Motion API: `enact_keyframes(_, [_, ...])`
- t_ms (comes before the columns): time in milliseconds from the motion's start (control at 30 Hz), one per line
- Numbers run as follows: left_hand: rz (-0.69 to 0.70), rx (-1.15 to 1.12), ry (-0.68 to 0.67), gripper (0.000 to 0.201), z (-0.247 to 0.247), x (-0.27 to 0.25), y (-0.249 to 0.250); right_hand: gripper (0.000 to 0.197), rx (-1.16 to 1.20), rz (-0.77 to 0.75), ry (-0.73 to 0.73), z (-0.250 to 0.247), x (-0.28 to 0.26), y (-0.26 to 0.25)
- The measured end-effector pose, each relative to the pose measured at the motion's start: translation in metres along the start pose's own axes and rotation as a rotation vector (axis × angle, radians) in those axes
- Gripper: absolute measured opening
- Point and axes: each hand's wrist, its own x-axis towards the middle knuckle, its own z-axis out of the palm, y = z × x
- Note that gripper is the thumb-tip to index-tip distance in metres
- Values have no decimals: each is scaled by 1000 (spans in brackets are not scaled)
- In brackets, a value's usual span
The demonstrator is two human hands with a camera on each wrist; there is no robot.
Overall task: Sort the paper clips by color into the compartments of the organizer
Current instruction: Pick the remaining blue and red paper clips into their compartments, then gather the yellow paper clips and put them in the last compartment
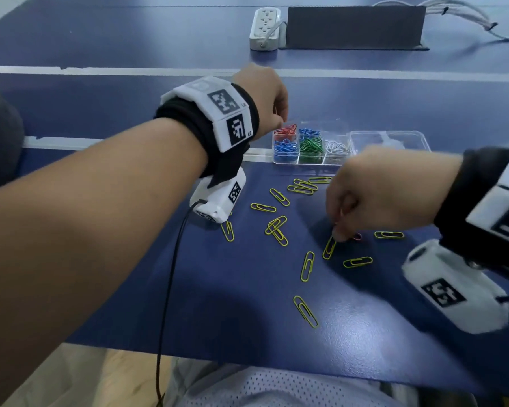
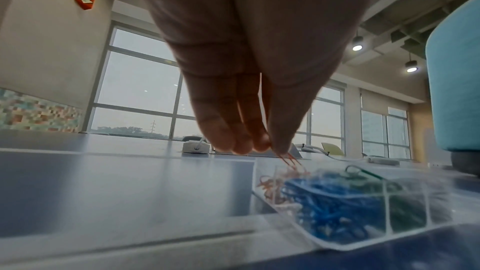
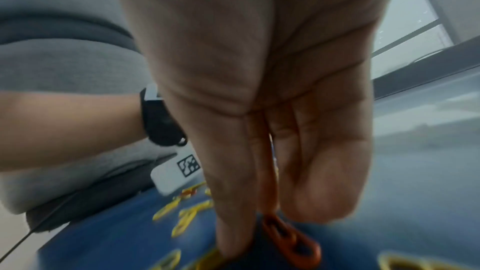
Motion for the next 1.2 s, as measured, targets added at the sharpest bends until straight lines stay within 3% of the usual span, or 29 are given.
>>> enact_keyframes(233, [12, -28, -2, 21, 6, 1, 0, 15, -4, -46, 6, 10, -2, 5])
enact_keyframes(500, [67, -67, -44, 18, -1, -17, 4, 20, 13, 15, 187, -6, 10, 28])
enact_keyframes(600, [105, -27, -139, 14, -3, -27, 12, 11, -7, 33, 170, -2, 15, 31])
enact_keyframes(700, [185, 16, -238, 14, 1, -36, 26, 18, -61, 34, 175, 1, 17, 35])
enact_keyframes(767, [241, 22, -275, 15, 6, -39, 37, 5, -108, 3, 183, 1, 16, 34])
enact_keyframes(867, [282, 32, -286, 15, 6, -37, 46, 10, -137, -47, 164, 2, 16, 34])
enact_keyframes(1033, [199, 42, -261, 12, -5, -38, 23, 7, -158, -53, 180, 5, 3, 33])
enact_keyframes(1133, [113, 50, -322, 9, -7, -50, -2, 16, -90, -57, 157, 7, -12, 30])
enact_keyframes(1200, [61, 52, -339, 7, -11, -59, -17, 12, -22, -86, 119, 7, -22, 27])
